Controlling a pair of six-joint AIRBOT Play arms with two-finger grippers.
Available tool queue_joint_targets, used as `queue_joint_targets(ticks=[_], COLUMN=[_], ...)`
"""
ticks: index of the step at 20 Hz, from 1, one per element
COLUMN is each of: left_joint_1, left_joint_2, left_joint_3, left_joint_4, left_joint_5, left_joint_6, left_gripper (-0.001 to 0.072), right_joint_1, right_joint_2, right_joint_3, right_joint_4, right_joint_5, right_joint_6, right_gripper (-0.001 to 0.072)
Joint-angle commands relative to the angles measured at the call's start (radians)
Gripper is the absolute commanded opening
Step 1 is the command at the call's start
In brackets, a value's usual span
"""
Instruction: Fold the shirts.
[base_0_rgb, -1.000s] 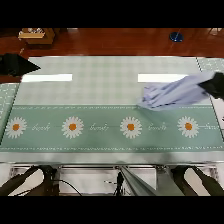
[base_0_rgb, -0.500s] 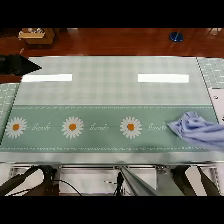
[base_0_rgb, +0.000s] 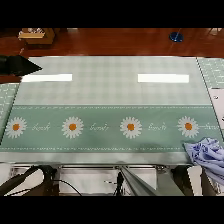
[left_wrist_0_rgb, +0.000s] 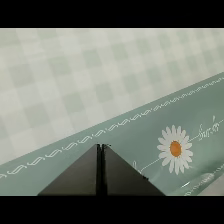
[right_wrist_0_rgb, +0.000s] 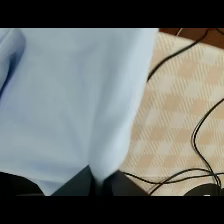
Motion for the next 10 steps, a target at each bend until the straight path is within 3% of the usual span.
queue_joint_targets(ticks=[1,2,3,5,7,9,10], left_joint_1=[0.001,0.001,0.001,0.001,0.000,0.000,0.000], left_joint_2=[-0.001,-0.001,-0.001,-0.001,-0.001,-0.001,-0.001], left_joint_3=[0.000,0.000,0.000,0.000,0.000,0.000,0.000], left_joint_4=[0.000,0.000,0.000,0.000,-0.004,-0.020,-0.027], left_joint_5=[0.002,0.004,0.004,0.004,0.004,0.008,0.022], left_joint_6=[0.002,0.002,0.002,0.001,-0.001,-0.003,-0.003], left_gripper=[0.0028,0.0028,0.0028,0.0040,0.0211,0.0393,0.0393], right_joint_1=[-0.095,-0.104,-0.104,-0.074,-0.001,0.115,0.197], right_joint_2=[0.028,0.028,0.027,0.027,0.016,-0.032,-0.082], right_joint_3=[-0.167,-0.210,-0.239,-0.234,-0.171,-0.058,0.016], right_joint_4=[-0.038,-0.037,-0.037,0.037,0.278,0.621,0.776], right_joint_5=[-0.066,-0.097,-0.153,-0.307,-0.516,-0.736,-0.806], right_joint_6=[-0.058,-0.058,-0.057,-0.057,-0.059,-0.091,-0.107], right_gripper=[0.0390,0.0497,0.0552,0.0551,0.0536,0.0532,0.0497])
